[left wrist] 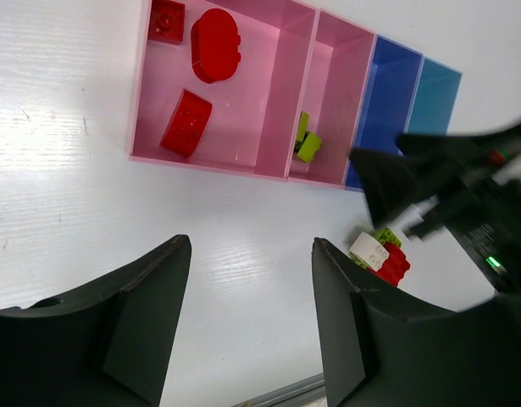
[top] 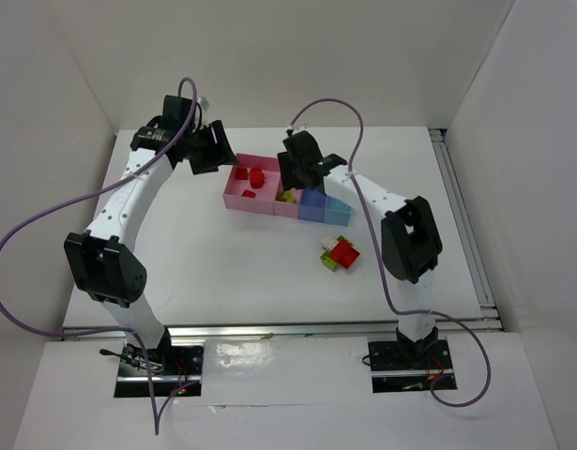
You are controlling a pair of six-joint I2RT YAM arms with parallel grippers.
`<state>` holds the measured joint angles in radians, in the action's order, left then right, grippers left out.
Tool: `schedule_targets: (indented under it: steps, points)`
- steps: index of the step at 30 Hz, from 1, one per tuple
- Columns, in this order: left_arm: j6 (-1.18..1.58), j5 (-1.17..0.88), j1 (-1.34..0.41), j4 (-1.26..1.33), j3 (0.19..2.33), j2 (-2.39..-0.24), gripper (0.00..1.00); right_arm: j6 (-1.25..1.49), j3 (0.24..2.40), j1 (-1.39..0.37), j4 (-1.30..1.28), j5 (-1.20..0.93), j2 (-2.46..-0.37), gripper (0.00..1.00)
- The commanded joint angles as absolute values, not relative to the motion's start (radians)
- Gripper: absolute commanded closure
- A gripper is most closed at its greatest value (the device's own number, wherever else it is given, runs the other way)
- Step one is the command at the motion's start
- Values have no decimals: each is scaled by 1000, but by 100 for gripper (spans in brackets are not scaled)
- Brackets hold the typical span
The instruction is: Sort the legos into containers by color
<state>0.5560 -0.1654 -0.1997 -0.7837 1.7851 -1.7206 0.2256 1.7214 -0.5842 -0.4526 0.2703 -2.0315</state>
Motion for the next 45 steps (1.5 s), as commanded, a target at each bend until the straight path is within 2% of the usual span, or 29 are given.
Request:
schedule_targets:
  steps: [1,5,7,9,11,17,24,29,40,45]
  points:
    - [543,-152,-219,-764,1784,-1680,30,270,1611,-558,-431,311,-1801,34]
    - [511,-120,-274,-775,1747,-1671,30,293,1390,-537,-504,310,-1605,34]
    - [511,-132,-293,-775,1726,-1671,32,319,1236,-537,-590,270,-1504,27]
    - [511,-143,-307,-775,1717,-1683,32,359,1175,-537,-646,252,-1450,16]
    - [511,-143,-333,-775,1717,-1683,32,412,1126,-537,-695,220,-1384,12]
    - [532,-161,-386,-775,1727,-1713,32,653,983,-537,-707,158,-1270,13]
    - [494,-184,-457,-785,1734,-1747,33,693,936,-528,-683,135,-1275,13]
    - [494,-195,-468,-785,1709,-1747,34,663,867,-489,-611,17,-1284,10]
    - [494,-207,-477,-785,1709,-1758,34,624,822,-442,-531,83,-1307,10]
    - [494,-207,-486,-785,1718,-1769,34,569,847,-385,-489,83,-1347,7]
